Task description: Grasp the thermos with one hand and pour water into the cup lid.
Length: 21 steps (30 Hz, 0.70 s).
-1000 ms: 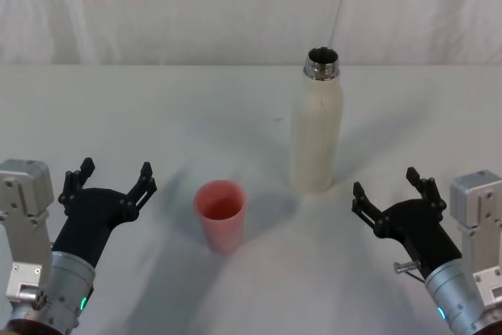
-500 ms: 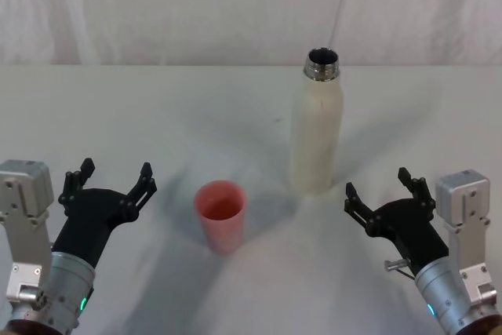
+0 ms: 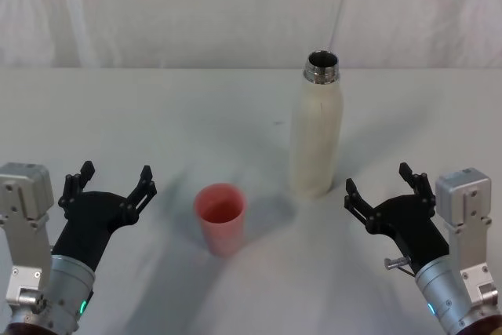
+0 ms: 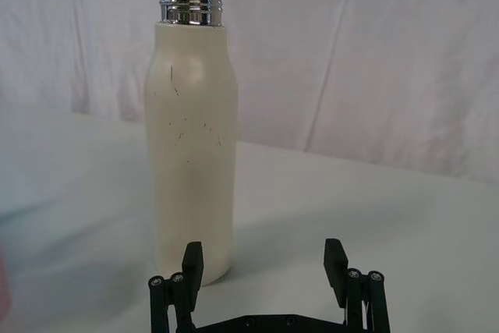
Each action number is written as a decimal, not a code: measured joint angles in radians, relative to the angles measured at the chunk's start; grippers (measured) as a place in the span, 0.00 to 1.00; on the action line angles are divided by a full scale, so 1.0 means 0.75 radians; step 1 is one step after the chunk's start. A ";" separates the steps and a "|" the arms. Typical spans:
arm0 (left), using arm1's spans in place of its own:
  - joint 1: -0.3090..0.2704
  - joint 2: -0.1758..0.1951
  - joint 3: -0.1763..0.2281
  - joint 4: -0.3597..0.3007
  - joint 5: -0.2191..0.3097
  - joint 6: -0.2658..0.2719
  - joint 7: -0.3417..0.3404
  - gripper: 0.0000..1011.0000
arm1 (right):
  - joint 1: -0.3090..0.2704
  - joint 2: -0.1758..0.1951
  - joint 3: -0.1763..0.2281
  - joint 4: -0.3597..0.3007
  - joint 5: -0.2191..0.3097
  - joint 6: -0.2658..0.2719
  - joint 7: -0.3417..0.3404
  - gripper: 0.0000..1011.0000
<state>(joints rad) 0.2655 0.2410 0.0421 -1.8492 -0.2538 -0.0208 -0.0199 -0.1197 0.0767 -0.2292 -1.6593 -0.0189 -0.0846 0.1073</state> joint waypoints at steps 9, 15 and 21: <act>0.000 0.000 0.000 0.000 0.000 0.000 0.000 0.99 | -0.001 -0.004 -0.001 0.000 -0.011 -0.006 -0.008 0.99; 0.000 0.000 0.000 0.000 0.000 0.000 0.000 0.99 | -0.001 -0.003 -0.002 0.000 -0.009 -0.005 -0.008 0.99; 0.000 0.000 0.000 0.000 0.000 0.000 0.000 0.99 | -0.001 -0.002 -0.002 0.000 -0.007 -0.004 -0.007 0.99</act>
<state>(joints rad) 0.2655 0.2409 0.0421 -1.8492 -0.2538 -0.0208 -0.0199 -0.1203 0.0749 -0.2304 -1.6589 -0.0242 -0.0873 0.1020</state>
